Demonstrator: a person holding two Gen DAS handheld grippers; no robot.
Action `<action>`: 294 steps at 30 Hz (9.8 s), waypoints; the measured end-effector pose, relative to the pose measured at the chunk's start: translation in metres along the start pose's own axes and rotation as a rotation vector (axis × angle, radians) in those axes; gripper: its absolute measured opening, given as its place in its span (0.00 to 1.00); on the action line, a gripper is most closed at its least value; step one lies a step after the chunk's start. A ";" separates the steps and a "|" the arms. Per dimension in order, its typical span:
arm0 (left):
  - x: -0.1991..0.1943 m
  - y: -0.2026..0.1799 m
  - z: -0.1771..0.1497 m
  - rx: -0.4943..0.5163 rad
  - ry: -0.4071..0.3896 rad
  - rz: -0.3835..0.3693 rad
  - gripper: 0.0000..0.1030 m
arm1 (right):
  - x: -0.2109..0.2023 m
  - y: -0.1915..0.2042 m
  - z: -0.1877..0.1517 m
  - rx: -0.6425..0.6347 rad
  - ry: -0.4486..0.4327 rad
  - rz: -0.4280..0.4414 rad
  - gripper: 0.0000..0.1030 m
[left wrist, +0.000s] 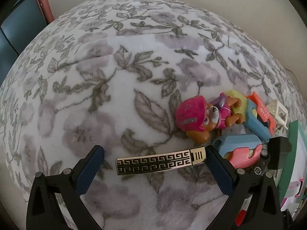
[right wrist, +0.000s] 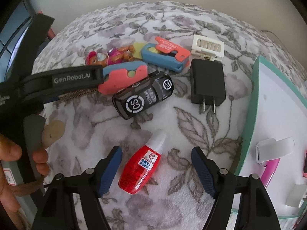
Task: Organize rigid objects
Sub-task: 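Grasp the red glue bottle with the right tool while the left tool grasps the gold bracelet, then carry the glue bottle and gold bracelet into the tray and release both, then move both tools back over the remaining items, then grasp the black charger with the right tool while the left tool grasps the pink toy figure, then carry the black charger and pink toy figure into the tray and release both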
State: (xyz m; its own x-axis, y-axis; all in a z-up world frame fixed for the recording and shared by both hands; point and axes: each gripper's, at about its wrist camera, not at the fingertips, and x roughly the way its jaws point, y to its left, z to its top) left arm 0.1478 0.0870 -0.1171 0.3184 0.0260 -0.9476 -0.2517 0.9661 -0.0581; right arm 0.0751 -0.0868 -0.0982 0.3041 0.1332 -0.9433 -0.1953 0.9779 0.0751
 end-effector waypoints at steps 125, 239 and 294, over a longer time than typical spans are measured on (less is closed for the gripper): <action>-0.071 -0.286 -0.083 0.472 0.049 -0.245 0.82 | -0.078 -0.249 -0.060 0.686 -0.154 -0.293 0.37; -0.001 -0.063 0.045 0.058 0.075 0.099 1.00 | 0.013 -0.061 0.064 0.102 -0.140 -0.133 0.52; -0.152 -0.244 -0.038 0.369 -0.206 -0.146 0.79 | -0.148 -0.226 -0.024 0.669 -0.356 -0.153 0.42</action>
State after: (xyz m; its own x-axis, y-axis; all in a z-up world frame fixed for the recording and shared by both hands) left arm 0.1260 -0.1620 0.0290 0.5109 -0.1026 -0.8535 0.1404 0.9895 -0.0349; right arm 0.0519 -0.3313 0.0170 0.5858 -0.0777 -0.8067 0.4435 0.8639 0.2388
